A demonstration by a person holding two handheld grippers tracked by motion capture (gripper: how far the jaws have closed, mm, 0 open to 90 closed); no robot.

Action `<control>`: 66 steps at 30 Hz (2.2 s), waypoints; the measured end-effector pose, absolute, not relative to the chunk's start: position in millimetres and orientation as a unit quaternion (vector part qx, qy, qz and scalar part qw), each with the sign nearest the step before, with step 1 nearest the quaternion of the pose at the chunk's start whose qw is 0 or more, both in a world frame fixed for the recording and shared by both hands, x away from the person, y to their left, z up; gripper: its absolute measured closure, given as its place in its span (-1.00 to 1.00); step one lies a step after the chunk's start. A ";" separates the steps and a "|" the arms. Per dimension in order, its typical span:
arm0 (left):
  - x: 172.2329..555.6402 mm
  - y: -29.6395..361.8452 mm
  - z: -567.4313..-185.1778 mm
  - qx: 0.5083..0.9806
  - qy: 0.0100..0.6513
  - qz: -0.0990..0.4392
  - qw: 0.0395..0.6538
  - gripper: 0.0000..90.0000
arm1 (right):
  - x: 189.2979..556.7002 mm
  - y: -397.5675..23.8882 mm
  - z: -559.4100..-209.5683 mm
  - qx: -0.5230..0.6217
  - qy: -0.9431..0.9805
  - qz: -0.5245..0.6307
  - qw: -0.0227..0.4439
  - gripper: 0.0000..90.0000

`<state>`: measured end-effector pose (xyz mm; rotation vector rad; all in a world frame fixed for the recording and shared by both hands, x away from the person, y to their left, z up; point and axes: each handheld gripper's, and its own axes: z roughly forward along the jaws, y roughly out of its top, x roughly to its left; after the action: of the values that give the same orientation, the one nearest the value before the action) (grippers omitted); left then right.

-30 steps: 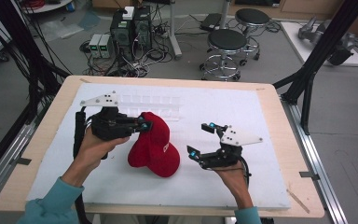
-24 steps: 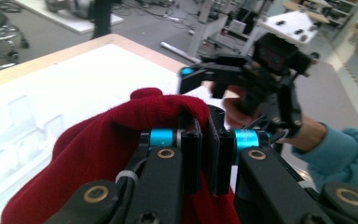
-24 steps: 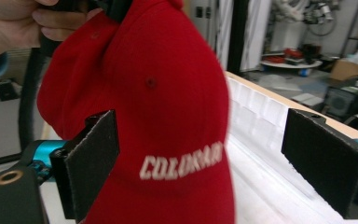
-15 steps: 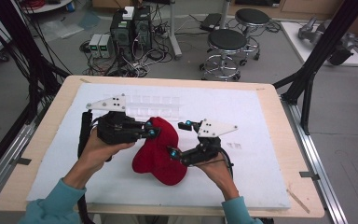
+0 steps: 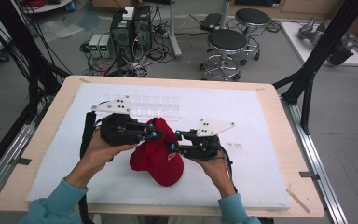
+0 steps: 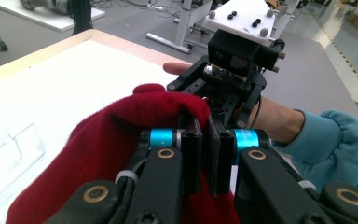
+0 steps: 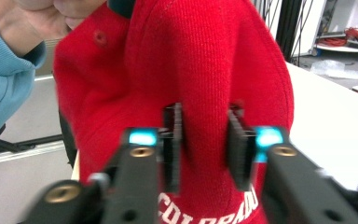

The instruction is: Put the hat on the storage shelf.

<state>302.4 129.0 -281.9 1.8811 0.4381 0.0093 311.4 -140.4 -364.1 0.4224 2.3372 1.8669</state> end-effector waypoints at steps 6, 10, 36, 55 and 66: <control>305.4 133.0 -287.9 0.795 0.184 -0.013 0.578 0.81 | 310.4 -140.1 -363.9 0.142 0.777 0.610 0.060 0.84; 304.0 134.2 -288.8 0.785 0.165 -0.002 0.596 0.13 | 309.6 -140.6 -363.5 0.152 0.775 0.610 0.067 0.85; 287.5 178.0 -322.9 0.762 0.269 0.083 0.583 -0.88 | 310.7 -151.9 -357.9 0.209 0.744 0.625 0.111 0.85; 278.7 167.0 -370.3 0.766 0.312 0.048 0.561 -0.85 | 311.9 -144.8 -344.6 0.224 0.724 0.638 0.134 0.85; 278.8 146.6 -377.1 0.762 0.303 0.005 0.572 -0.38 | 311.9 -138.5 -341.4 0.212 0.722 0.645 0.135 0.85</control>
<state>278.8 146.6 -377.1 1.7875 0.7100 0.0118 311.9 -138.5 -341.4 0.6135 2.0906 1.8680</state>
